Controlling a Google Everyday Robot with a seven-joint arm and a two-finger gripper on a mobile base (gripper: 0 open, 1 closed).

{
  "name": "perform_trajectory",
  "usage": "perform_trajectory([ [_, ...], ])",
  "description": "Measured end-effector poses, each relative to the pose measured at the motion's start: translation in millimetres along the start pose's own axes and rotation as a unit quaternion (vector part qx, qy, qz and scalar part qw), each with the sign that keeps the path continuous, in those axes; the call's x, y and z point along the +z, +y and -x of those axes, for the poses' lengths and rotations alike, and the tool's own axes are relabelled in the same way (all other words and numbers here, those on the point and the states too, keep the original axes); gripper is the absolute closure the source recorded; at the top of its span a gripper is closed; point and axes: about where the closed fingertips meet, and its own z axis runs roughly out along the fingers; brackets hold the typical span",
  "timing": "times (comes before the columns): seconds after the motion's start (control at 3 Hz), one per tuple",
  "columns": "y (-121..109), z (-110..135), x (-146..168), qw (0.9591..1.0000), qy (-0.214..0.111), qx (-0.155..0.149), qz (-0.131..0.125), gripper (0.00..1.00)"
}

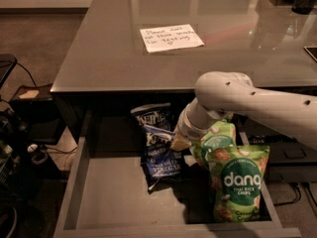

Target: Pick blue chip bag from top drawer and place on counter

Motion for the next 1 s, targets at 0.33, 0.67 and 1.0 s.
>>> perform_trajectory([
  [0.33, 9, 18, -23, 0.9997, -0.023, -0.01, 0.005, 1.0],
  [0.67, 16, 34, -51, 0.9982, -0.058, -0.017, 0.005, 1.0],
  [1.0, 23, 45, -86, 0.9938, -0.108, -0.025, 0.012, 1.0],
])
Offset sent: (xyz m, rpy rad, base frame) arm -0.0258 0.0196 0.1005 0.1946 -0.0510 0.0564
